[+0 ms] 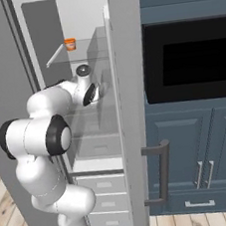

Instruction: Pick the chicken drumstick and sweet potato from their plates and place them in the bowl. Then put the bowl in the fridge.

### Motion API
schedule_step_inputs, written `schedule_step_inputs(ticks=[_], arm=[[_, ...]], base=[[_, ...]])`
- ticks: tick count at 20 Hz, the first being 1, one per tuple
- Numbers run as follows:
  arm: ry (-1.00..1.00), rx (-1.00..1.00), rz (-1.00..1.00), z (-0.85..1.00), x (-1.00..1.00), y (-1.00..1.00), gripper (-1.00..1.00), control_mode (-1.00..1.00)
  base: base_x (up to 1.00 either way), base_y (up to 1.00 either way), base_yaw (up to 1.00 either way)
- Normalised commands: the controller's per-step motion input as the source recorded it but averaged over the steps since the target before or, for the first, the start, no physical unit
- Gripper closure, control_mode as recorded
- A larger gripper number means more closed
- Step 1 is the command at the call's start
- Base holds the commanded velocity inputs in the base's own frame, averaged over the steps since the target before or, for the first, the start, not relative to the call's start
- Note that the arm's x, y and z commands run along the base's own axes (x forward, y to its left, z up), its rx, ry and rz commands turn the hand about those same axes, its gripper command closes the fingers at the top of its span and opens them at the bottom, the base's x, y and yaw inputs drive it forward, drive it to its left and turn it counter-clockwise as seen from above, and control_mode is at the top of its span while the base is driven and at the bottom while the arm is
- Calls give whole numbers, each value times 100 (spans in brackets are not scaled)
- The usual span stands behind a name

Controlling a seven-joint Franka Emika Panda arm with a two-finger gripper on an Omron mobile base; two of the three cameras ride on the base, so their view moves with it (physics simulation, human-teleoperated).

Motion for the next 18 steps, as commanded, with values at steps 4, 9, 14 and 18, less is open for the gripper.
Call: schedule_step_inputs(ticks=[4, 9, 14, 18], arm=[[-10, 3, 0, -54, -3, 0, 100, -100], [-8, 3, 0, -58, -1, 2, 100, -100], [-2, 0, 0, -29, 0, 0, 100, -100], [0, 0, 0, -20, 0, 0, 100, -100]], base=[[0, 0, 0], [0, 0, 0], [0, 0, 0], [0, 0, 0]])
